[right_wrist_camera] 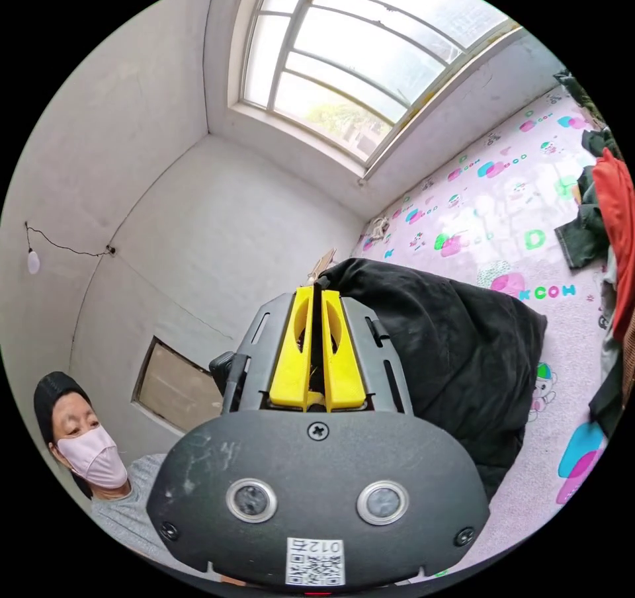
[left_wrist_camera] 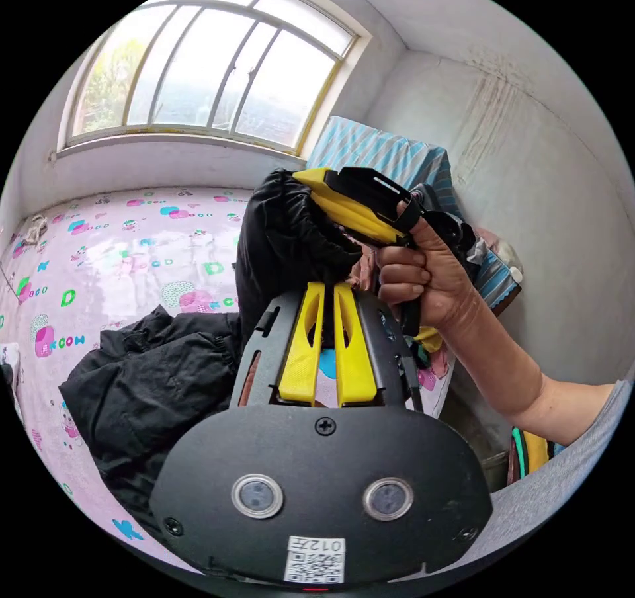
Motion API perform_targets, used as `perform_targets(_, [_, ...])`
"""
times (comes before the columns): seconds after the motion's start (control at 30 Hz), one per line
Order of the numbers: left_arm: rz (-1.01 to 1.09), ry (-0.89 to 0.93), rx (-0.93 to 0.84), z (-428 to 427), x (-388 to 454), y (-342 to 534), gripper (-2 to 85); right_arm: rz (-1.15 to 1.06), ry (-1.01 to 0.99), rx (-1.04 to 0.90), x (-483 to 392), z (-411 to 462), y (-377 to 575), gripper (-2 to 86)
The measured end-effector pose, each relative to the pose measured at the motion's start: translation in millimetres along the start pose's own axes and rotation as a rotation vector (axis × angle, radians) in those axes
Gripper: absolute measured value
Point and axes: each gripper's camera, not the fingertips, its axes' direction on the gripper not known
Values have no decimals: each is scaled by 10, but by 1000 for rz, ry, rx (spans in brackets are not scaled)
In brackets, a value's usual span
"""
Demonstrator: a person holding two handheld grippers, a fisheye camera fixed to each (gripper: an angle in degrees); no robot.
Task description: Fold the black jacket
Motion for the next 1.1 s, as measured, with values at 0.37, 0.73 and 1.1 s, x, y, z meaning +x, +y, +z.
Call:
perform_targets(0.37, [-343,-122,-19,-677,-1988,892,12,28,147,-259,1461,2508,1687,0])
perform_targets(0.73, [-842,-188,-104,-736,-3460,2318,88,153,303,-330,3562,1083,3583,46])
perform_targets(1.1, [-906,-184,-107,-152,-3557,1976,102,658,471,7,5987,-3035,5473,91])
